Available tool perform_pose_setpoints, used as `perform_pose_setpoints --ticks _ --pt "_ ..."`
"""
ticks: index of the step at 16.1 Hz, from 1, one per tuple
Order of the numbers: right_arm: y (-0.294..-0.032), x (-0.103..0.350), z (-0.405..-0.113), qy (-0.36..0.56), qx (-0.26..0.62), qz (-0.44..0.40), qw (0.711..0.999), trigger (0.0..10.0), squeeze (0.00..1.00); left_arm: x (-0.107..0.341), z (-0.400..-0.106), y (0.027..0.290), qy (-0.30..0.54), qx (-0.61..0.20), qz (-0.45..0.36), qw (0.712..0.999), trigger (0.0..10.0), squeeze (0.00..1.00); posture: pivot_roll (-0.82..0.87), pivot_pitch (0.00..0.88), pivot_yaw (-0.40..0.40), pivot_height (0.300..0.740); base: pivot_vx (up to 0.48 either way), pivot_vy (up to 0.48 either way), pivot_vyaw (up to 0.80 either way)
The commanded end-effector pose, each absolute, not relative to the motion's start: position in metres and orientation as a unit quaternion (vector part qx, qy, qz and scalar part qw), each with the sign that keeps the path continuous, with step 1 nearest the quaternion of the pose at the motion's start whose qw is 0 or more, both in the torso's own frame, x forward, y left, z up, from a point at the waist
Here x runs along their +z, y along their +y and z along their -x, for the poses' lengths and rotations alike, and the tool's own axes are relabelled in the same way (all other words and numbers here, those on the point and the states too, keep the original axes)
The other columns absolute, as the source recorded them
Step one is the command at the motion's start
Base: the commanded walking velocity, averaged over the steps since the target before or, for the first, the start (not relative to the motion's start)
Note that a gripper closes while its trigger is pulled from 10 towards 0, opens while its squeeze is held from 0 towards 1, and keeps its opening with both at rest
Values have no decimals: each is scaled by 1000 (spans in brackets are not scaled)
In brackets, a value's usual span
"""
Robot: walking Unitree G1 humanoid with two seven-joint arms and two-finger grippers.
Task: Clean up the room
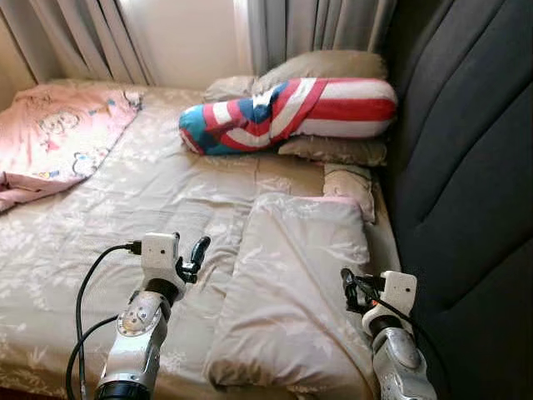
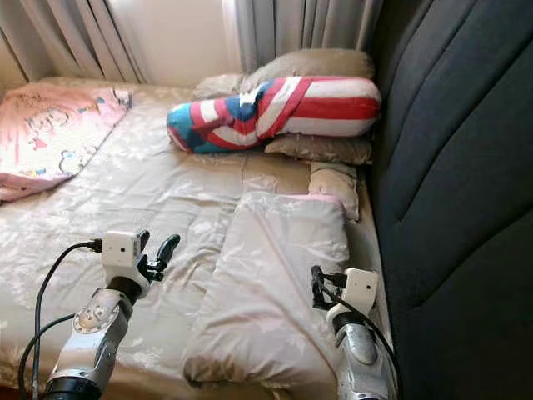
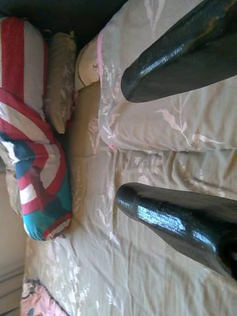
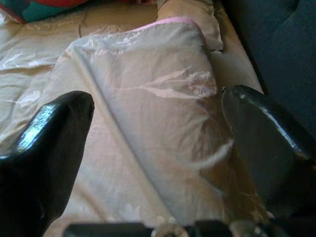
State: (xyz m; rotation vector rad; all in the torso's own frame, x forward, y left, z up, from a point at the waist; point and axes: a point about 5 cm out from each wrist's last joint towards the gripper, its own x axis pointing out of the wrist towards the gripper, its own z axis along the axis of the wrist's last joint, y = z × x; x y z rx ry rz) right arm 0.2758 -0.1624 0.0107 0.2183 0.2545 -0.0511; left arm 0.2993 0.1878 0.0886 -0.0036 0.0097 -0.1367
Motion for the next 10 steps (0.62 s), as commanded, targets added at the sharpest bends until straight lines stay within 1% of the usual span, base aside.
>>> perform_pose_setpoints --ticks 1,3,6,8,10 --pt "-161 10 -275 132 -23 -106 985 10000 0 87 -299 191 6 -60 -3 998 10000 0 5 90 -43 710 0 0 0" --pt "-160 10 -275 125 -25 -106 986 10000 0 87 -298 191 5 -58 -2 998 10000 0 2 98 -43 696 0 0 0" --pt "-160 11 -274 124 -24 -105 986 10000 0 88 -300 192 4 -56 -4 998 10000 0 -2 105 -44 696 0 0 0" --pt "-160 11 -274 124 -24 -104 986 10000 0 94 -305 200 -5 -52 -19 998 10000 0 2 108 -47 696 0 0 0" --pt "-161 11 -275 124 -25 -104 986 10000 0 99 -308 202 -11 -48 -18 999 10000 0 5 108 -46 696 0 0 0"
